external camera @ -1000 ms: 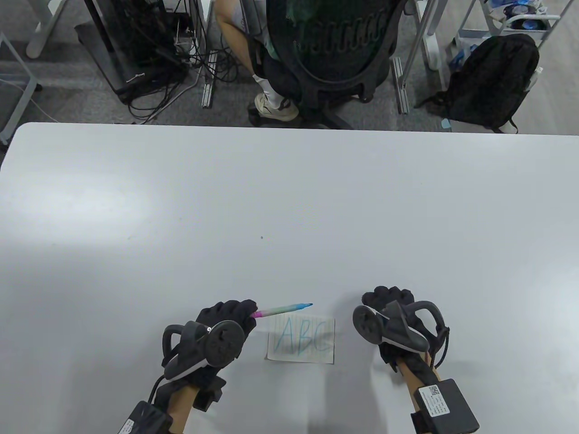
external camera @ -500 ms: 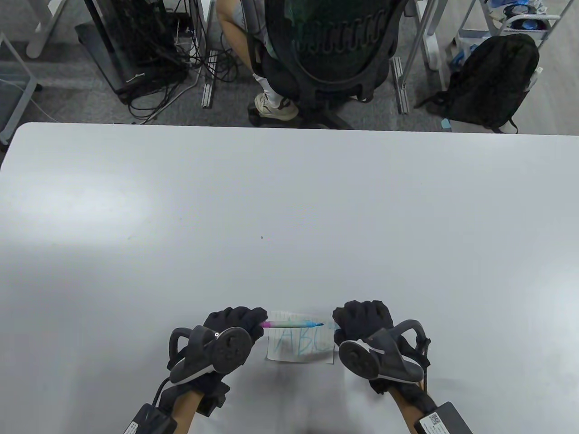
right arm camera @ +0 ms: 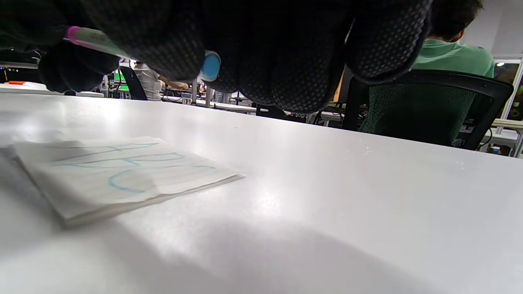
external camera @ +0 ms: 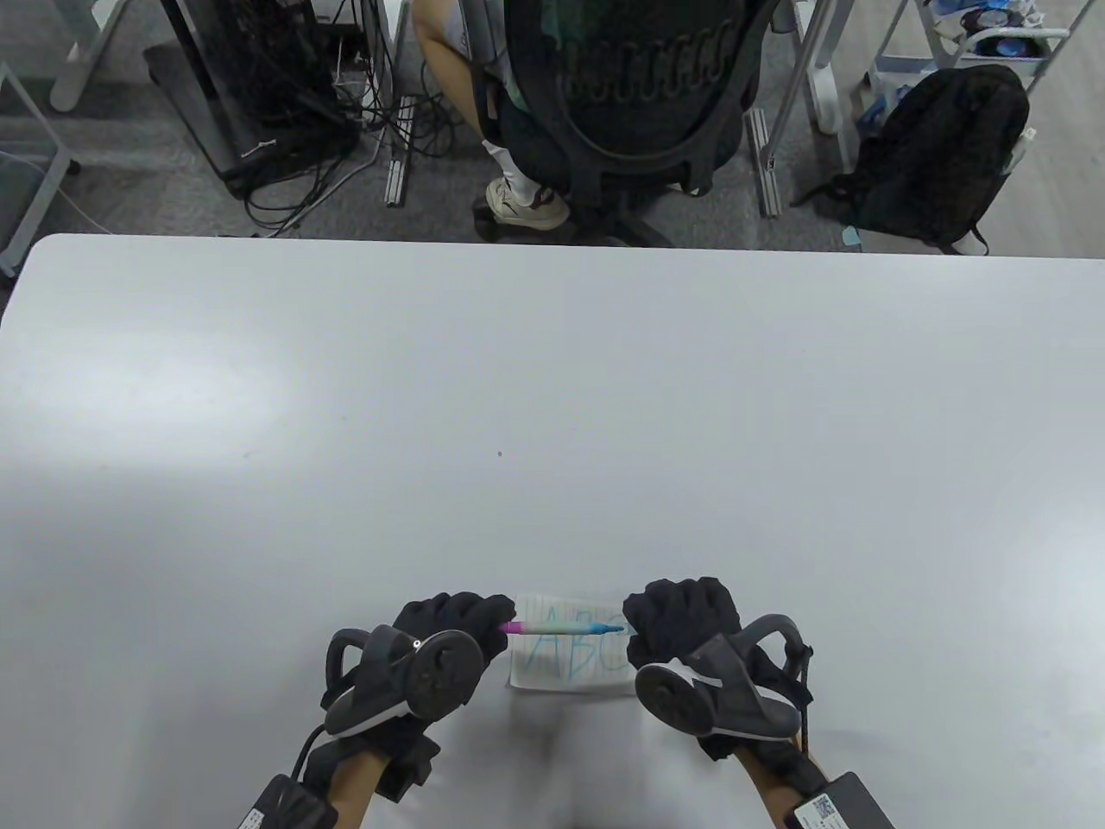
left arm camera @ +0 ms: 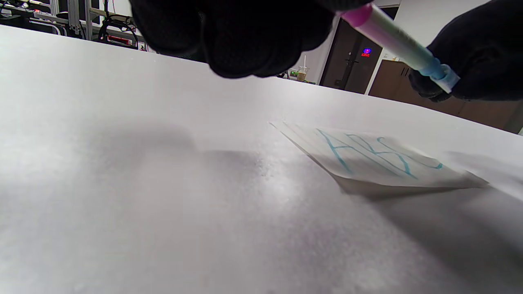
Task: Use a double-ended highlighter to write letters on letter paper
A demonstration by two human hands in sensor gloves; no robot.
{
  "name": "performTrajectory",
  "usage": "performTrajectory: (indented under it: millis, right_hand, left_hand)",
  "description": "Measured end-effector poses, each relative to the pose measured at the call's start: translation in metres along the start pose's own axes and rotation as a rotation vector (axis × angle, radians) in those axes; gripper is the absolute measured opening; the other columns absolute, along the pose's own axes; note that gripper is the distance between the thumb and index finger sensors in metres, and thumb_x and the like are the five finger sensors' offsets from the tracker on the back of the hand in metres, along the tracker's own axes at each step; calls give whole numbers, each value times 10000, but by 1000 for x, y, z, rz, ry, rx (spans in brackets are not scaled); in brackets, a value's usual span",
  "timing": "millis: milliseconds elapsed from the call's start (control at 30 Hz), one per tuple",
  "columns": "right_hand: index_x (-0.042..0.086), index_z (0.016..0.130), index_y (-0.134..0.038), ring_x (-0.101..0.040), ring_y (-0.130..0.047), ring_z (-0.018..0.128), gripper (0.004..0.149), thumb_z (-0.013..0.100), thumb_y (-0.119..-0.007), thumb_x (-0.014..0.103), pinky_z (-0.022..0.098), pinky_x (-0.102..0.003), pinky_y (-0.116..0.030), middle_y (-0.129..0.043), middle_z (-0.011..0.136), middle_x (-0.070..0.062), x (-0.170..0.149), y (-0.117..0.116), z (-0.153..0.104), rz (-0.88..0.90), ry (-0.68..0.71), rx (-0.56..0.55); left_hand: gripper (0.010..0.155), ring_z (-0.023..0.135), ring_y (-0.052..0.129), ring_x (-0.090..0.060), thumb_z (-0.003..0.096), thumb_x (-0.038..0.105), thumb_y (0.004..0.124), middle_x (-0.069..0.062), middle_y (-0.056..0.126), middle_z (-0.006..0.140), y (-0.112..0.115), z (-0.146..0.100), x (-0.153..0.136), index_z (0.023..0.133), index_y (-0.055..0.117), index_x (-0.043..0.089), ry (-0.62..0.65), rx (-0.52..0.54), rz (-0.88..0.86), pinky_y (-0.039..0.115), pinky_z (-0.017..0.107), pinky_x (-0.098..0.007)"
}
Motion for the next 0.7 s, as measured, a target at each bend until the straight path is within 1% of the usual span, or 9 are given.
performTrajectory:
  millis: [133, 167, 233, 333, 367, 500, 533, 633, 700]
  right_hand:
    - [102, 909, -775, -385, -883, 749, 499, 503, -754, 393, 611, -656, -701, -824, 892, -202, 7, 1, 2, 13, 31, -6]
    - [96, 896, -786, -382, -899, 723, 493, 500, -761, 387, 599, -650, -722, -836, 874, -207, 10, 1, 2, -16, 38, -7]
    - [94, 870, -804, -276, -986, 578, 492, 494, -755, 406, 523, -572, -836, -912, 754, -172, 13, 2, 1, -47, 68, -26]
    - [67, 850, -808, -212, -1003, 480, 493, 488, -758, 397, 476, -534, -875, -931, 665, -160, 12, 3, -1, 17, 65, -77]
    - [65, 849, -807, -212, -1000, 478, 490, 488, -759, 393, 478, -538, -872, -927, 664, -163, 13, 3, -1, 29, 70, -86]
    - [68, 842, -806, -215, -993, 477, 478, 490, -754, 388, 485, -541, -866, -920, 662, -166, 18, 11, -2, 11, 88, -130]
    - [67, 841, -807, -217, -991, 479, 478, 488, -758, 385, 487, -544, -863, -918, 664, -169, 17, 13, -2, 23, 84, -143]
    - [77, 868, -783, -234, -975, 519, 479, 501, -744, 383, 514, -557, -837, -896, 705, -173, 13, 13, -1, 15, 56, -125]
    - [83, 884, -784, -242, -971, 531, 479, 511, -737, 379, 520, -563, -827, -894, 718, -177, 8, 14, -4, 40, 44, -157]
  left_hand:
    - [512, 809, 868, -129, 589, 421, 541, 22, 783, 995, 1, 0, 7, 1080, 611, 289, 17, 0, 2, 711, 777, -484]
    - [511, 806, 870, -130, 589, 416, 543, 19, 786, 992, 1, 0, 8, 1077, 616, 282, 16, 3, 11, 712, 776, -485]
    - [511, 774, 882, -130, 585, 407, 549, 13, 808, 958, 0, -1, 9, 1067, 636, 262, 25, 6, 10, 721, 769, -489]
    - [511, 697, 898, -126, 567, 383, 567, -4, 843, 886, 0, -2, 11, 1040, 681, 229, 31, 14, 24, 746, 747, -490]
    - [511, 684, 896, -121, 559, 378, 567, -2, 847, 871, -1, -2, 11, 1033, 686, 229, 29, 25, 47, 753, 742, -486]
    - [510, 660, 888, -127, 544, 364, 567, -9, 852, 842, -3, -3, 11, 1015, 703, 224, 28, 64, 27, 753, 739, -487]
    - [509, 661, 889, -126, 544, 365, 564, -5, 851, 845, -4, -3, 11, 1016, 699, 229, 25, 64, 39, 754, 738, -488]
    - [509, 676, 883, -119, 554, 374, 559, -2, 841, 857, -4, -3, 11, 1027, 685, 233, 25, 64, 5, 746, 746, -481]
    - [510, 690, 882, -112, 558, 383, 555, 9, 832, 871, -4, -3, 11, 1034, 672, 241, 22, 63, 13, 743, 752, -474]
Point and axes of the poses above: the tracker on the back of each hand, its own x axis roughly to the thumb side, its own z axis roughly from the wrist to the fingertips, y = z × x, the point moved 5 cm from there along z, roughly from the wrist to the fingertips
